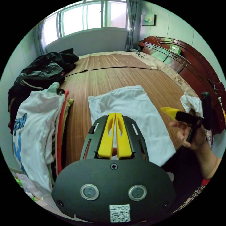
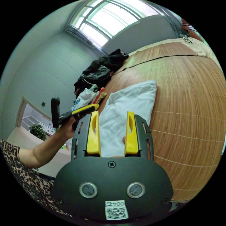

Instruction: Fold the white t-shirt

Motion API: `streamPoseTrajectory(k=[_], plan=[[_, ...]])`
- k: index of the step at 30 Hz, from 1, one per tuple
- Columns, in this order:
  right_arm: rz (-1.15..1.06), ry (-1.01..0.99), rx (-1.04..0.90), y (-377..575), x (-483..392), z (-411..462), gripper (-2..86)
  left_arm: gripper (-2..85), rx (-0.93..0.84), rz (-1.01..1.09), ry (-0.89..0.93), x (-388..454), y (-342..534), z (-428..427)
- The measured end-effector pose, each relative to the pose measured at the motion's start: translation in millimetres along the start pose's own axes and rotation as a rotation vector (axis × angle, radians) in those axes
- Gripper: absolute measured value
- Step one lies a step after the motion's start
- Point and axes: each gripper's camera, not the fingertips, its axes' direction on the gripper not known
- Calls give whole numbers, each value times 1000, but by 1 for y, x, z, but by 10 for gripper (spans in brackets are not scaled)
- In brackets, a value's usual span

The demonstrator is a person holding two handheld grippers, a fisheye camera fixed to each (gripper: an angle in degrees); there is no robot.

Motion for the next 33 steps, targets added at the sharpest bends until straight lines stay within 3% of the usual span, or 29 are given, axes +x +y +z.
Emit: streamPoseTrajectory(k=[4,6,9,14,21,28,33], plan=[[65,71,-119,-9,22,16,183,6,-102,-33,-34,-10,-53,57],[78,86,-152,-9,28,20,185,6,-280,-19,-120,-16,-71,101],[69,74,-121,-8,28,14,183,6,-258,-35,-107,-18,-84,102],[-42,27,124,7,7,-17,135,8,-93,71,-108,4,-99,61],[-103,17,150,15,-6,-20,139,8,-39,97,-1,28,-127,69],[-125,268,114,18,-23,-23,106,8,-89,266,47,89,-160,98],[-103,151,100,20,-21,-23,125,6,-221,423,11,132,-182,135]])
